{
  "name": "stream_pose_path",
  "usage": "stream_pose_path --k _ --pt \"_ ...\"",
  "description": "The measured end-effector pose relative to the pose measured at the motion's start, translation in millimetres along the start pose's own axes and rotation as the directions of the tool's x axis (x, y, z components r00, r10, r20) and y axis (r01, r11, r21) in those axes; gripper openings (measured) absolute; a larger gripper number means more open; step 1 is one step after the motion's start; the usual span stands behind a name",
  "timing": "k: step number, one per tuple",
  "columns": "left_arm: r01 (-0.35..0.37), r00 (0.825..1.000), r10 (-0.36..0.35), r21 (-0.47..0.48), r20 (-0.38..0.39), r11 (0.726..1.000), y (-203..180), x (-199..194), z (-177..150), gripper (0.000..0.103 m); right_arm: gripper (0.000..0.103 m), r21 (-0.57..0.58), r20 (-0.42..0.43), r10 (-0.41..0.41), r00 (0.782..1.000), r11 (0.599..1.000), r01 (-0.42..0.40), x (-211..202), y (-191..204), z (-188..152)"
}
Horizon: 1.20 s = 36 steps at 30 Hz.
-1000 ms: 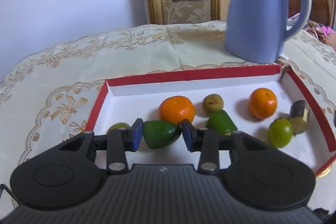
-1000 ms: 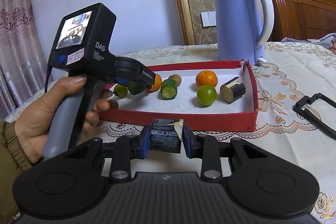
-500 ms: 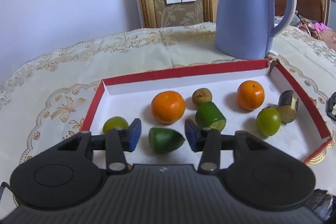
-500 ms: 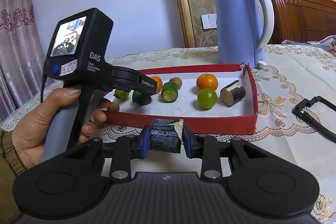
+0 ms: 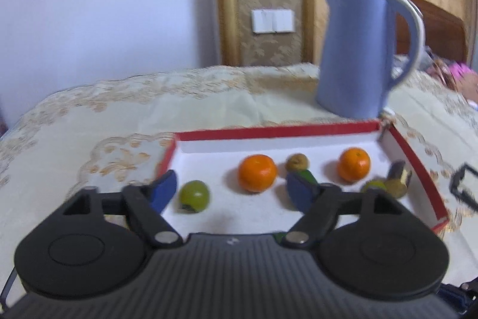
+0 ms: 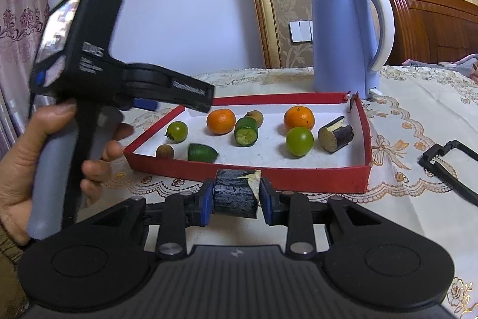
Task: Organize fruits
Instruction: 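Carry the eggplant chunk over the tray and lower it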
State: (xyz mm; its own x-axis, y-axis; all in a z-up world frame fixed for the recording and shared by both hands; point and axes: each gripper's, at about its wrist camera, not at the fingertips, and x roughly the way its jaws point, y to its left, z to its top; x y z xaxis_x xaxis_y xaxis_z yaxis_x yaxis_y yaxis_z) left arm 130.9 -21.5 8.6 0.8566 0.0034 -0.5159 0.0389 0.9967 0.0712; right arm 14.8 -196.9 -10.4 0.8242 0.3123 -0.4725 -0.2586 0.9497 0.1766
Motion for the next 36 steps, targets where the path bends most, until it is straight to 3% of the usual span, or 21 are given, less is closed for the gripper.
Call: stream_pose_path --k 2,8,15,23,36 --pt "-0.034 0.999 0.035 -0.031 0.033 0.999 8 -11 -2 0.1 0.031 -0.003 0.007 -0.005 1.0 1.0 0.005 -1 0 2" --pt "-0.111 0.989 0.122 -0.122 0.088 0.986 32 -36 -22 0.103 0.031 -0.008 0.03 -0.015 0.999 1.0 0.015 -1 -2 12" --pt "-0.108 0.987 0.123 -0.141 0.102 0.984 43 -37 -50 0.103 0.031 -0.029 0.054 -0.023 0.998 0.999 0.024 11 -2 28" --pt "-0.079 0.977 0.114 -0.194 0.18 0.978 50 -41 -59 0.103 0.031 -0.025 0.054 -0.054 0.997 0.998 0.055 35 -10 42" --pt "-0.038 0.989 0.074 -0.272 0.125 0.962 67 -31 -61 0.103 0.031 -0.034 0.036 -0.083 0.996 0.996 0.084 68 -15 50"
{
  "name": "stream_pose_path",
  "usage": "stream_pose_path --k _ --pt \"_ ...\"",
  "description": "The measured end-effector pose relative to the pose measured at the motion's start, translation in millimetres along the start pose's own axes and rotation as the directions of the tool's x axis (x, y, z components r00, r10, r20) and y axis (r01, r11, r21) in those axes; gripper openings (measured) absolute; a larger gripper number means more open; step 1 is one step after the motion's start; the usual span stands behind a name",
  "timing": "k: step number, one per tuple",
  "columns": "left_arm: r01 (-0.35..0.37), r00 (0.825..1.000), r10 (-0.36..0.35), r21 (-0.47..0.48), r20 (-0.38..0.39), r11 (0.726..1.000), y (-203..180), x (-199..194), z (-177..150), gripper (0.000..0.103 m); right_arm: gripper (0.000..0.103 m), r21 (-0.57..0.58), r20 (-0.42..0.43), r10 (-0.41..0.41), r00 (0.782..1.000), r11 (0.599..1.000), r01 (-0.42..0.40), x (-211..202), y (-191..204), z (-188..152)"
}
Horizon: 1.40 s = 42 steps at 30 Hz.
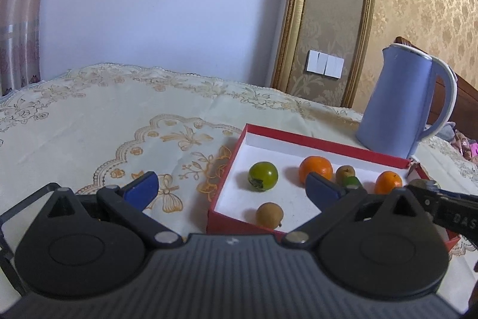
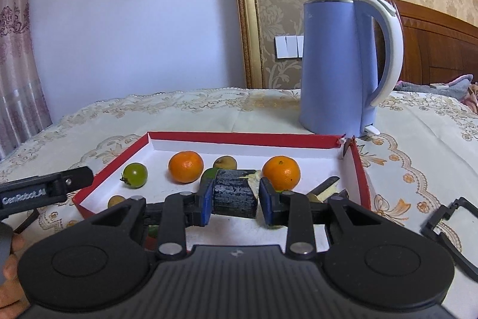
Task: Organize fruits
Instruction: 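Carry the eggplant chunk over the tray and lower it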
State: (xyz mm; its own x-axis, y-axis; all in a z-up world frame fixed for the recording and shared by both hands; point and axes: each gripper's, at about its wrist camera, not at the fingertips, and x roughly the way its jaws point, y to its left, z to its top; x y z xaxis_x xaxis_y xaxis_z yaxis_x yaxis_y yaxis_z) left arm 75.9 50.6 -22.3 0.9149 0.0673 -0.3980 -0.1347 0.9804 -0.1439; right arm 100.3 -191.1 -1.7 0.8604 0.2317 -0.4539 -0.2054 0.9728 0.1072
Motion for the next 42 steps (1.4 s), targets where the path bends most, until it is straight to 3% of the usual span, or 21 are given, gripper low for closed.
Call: stream_pose_path --k 42 --pt "-0.035 0.999 0.037 0.087 -0.032 0.996 -11 7 -7 0.103 0.031 -0.02 -0.047 -0.048 0.998 0.999 0.047 49 4 -2"
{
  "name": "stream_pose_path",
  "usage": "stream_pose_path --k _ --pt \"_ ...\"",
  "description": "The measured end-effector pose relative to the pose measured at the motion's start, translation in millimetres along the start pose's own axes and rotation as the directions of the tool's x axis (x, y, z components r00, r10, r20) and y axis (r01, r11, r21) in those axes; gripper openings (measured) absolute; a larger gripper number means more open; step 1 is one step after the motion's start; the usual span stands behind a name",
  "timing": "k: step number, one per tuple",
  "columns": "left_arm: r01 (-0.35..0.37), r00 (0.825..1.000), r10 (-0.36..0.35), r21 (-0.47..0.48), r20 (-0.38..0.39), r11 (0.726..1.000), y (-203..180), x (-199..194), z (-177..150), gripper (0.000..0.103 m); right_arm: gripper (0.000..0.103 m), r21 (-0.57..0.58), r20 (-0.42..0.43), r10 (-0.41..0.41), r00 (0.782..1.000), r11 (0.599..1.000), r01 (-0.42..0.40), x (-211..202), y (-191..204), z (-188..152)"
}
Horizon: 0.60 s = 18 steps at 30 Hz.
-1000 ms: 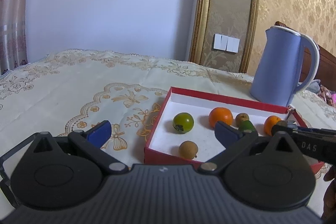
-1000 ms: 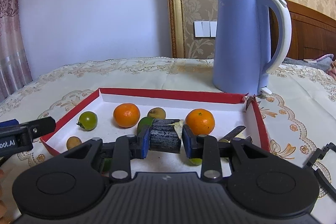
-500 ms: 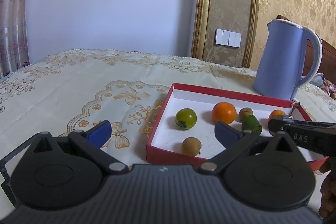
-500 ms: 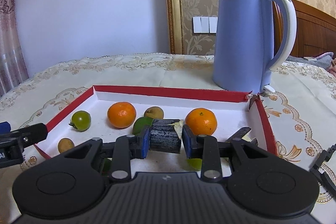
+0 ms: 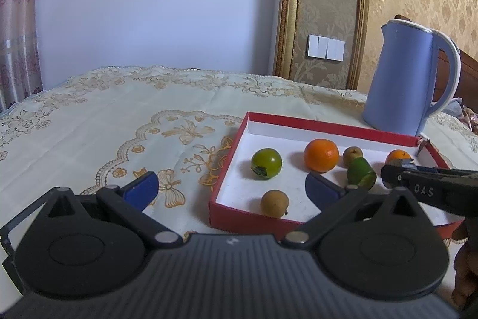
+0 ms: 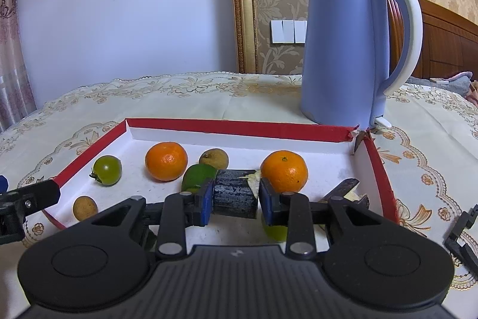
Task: Organize fruits
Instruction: 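Carry the eggplant chunk over the tray and lower it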
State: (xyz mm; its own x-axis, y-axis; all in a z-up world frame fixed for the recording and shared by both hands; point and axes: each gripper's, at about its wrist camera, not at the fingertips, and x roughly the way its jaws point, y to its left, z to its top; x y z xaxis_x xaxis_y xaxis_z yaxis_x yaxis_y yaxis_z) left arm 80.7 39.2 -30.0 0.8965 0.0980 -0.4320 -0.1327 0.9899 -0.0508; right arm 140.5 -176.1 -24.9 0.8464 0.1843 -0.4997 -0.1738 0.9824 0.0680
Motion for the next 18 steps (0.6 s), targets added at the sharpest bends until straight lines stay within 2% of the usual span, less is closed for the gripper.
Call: stream_pose_path --k 18 --pt "0.001 1.0 -0.001 0.008 -0.008 1.0 -0.6 0.5 -0.1 0.103 0.031 -0.01 -0.012 0.004 1.0 1.0 -0.004 4.3 0.8 -1.0"
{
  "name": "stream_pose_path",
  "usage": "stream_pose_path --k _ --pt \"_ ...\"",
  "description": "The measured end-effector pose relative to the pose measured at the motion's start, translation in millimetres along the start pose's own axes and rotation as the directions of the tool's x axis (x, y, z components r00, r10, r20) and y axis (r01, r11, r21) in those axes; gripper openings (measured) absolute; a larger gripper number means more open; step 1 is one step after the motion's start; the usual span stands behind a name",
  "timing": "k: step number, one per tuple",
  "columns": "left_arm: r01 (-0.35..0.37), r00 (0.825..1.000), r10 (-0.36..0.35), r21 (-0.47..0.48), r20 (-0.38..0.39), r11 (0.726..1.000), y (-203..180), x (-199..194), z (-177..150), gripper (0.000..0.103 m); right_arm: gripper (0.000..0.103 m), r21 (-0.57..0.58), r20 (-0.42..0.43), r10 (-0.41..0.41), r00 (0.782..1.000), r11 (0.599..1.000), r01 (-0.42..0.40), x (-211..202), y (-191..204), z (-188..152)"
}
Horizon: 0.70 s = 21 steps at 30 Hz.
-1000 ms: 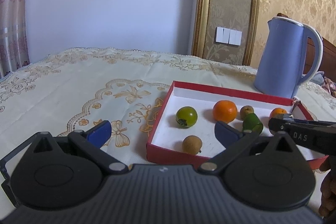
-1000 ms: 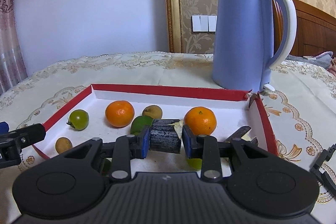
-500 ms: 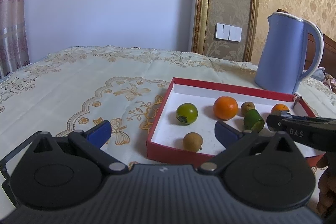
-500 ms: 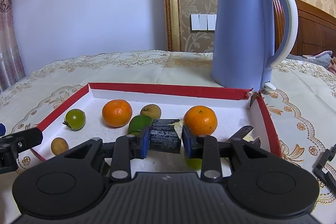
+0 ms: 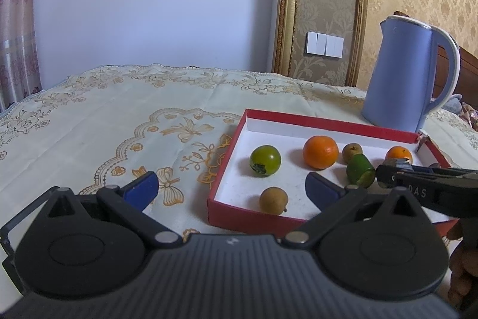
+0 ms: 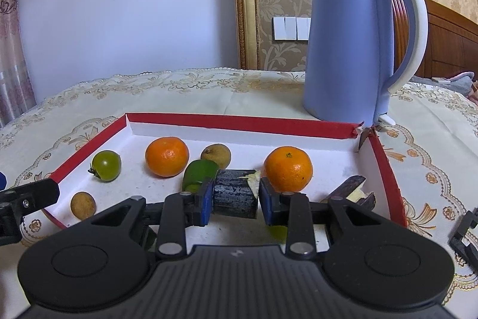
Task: Organize fruits
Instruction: 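Carry the eggplant chunk over the tray and lower it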
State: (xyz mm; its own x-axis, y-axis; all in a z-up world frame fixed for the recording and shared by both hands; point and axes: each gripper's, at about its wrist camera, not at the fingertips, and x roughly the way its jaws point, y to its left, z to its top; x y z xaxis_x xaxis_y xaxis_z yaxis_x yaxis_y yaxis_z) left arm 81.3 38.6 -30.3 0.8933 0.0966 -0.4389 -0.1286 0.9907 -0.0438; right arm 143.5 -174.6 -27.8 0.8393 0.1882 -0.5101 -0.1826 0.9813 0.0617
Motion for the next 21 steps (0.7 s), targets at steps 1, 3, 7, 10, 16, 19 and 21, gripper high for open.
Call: stream_pose_path --k 1,3,7,10,16,19,21 --pt "0.001 1.0 -0.001 0.0 0.0 1.0 0.0 0.0 0.0 0.103 0.031 0.001 0.0 0.0 1.0 1.0 0.0 0.4 -0.1 -0.2" --pt "0.001 1.0 -0.001 0.0 0.001 1.0 0.0 -0.1 -0.1 0.103 0.031 0.001 0.0 0.001 1.0 1.0 -0.001 0.6 -0.3 -0.3" --pt "0.003 1.0 -0.003 0.0 0.003 1.0 -0.6 0.3 -0.5 0.103 0.031 0.003 -0.003 0.002 1.0 1.0 -0.002 1.4 -0.2 -0.7" --pt "0.002 1.0 -0.002 -0.001 0.002 1.0 -0.5 0.3 -0.4 0.103 0.031 0.007 -0.005 0.004 1.0 1.0 -0.004 1.5 -0.5 -0.7" --pt "0.002 1.0 -0.002 0.0 0.0 1.0 -0.5 0.0 -0.5 0.103 0.031 0.006 -0.006 0.004 1.0 1.0 -0.004 1.7 -0.6 -0.3" --pt "0.0 1.0 0.0 0.001 0.001 1.0 -0.6 0.0 -0.4 0.103 0.031 0.006 -0.005 0.003 1.0 1.0 -0.003 1.8 -0.6 -0.4" --pt "0.002 1.0 -0.002 0.001 0.002 1.0 -0.6 -0.2 -0.5 0.103 0.031 0.005 -0.005 0.003 1.0 1.0 -0.003 1.5 -0.7 -0.4"
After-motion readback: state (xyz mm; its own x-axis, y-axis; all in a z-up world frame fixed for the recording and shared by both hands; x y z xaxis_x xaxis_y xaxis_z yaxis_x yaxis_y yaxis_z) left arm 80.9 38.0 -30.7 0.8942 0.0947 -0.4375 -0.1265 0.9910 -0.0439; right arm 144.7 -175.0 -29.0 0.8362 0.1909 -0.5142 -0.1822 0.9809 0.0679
